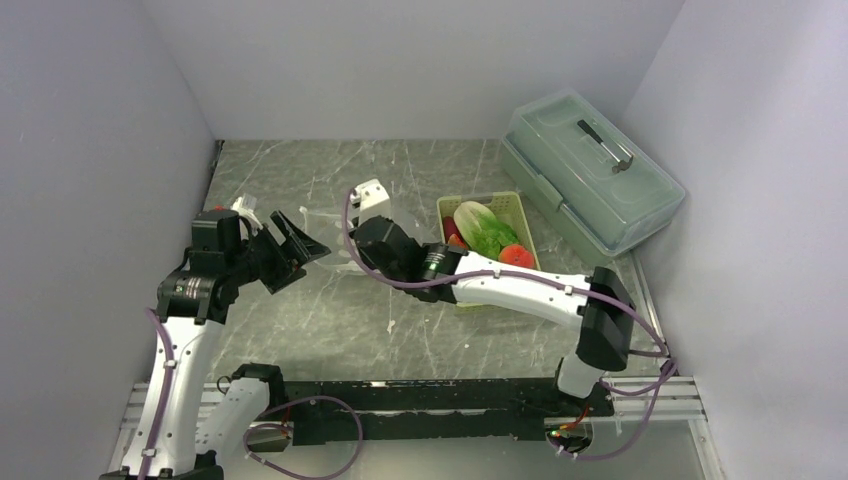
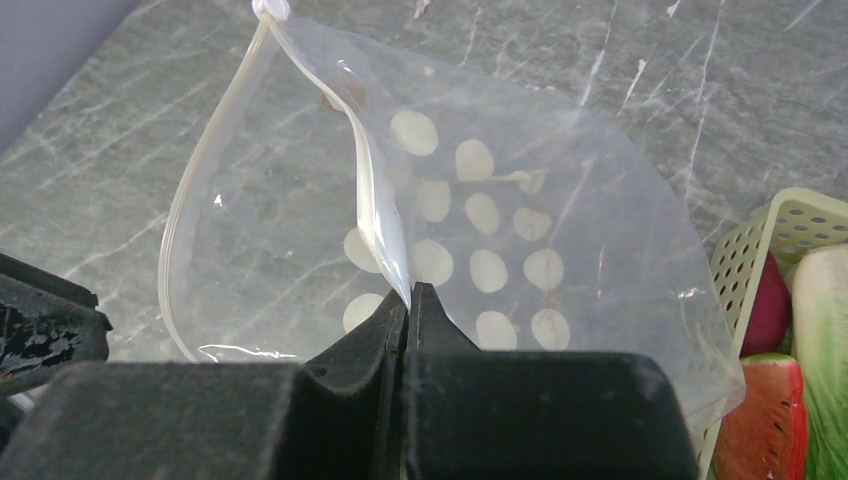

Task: Place the food in the zip-top bag and seal the zipper
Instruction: Open the zipper of the food storage bag.

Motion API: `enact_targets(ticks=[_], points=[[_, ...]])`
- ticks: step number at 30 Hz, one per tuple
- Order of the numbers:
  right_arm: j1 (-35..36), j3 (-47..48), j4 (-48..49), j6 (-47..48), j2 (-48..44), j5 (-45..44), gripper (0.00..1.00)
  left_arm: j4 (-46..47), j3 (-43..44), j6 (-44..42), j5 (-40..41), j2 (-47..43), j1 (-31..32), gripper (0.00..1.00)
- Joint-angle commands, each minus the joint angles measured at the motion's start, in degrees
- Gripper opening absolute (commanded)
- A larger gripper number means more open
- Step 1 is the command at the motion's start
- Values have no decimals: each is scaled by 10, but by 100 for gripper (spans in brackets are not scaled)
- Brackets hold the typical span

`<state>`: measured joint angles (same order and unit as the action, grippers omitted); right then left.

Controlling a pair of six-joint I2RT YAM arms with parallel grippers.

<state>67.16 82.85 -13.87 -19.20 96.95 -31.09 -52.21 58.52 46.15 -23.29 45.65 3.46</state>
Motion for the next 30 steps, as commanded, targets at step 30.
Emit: enact_targets(ticks=[30], points=[[-1,-218,302,-55,-135,-7,0,138,-68,53,-63,73,1,51]])
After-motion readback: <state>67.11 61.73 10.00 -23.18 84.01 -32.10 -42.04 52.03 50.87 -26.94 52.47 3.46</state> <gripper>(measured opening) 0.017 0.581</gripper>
